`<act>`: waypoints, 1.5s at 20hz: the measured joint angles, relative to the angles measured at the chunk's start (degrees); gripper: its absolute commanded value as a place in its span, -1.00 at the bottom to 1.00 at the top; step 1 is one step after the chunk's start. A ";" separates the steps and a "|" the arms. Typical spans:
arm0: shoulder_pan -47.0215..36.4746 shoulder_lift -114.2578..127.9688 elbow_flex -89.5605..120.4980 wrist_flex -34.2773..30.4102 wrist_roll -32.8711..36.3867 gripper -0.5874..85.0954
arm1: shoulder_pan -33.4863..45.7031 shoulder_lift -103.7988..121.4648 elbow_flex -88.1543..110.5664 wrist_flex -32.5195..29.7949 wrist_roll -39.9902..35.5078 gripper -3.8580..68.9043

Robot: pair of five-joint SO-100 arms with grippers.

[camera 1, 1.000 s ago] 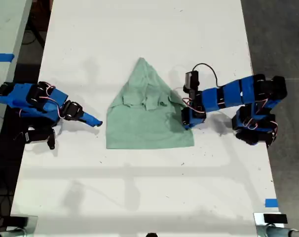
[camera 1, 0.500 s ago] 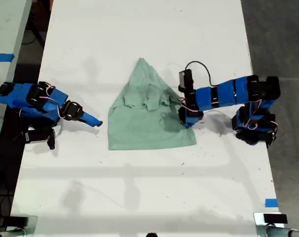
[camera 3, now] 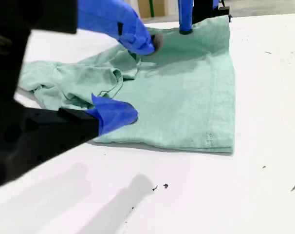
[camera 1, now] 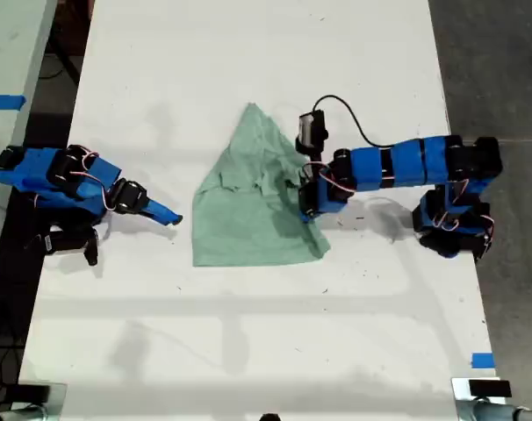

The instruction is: Fold t shirt

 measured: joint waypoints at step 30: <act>0.00 0.00 0.00 0.00 0.00 -0.56 | 1.49 12.92 21.62 -31.64 -8.88 -0.86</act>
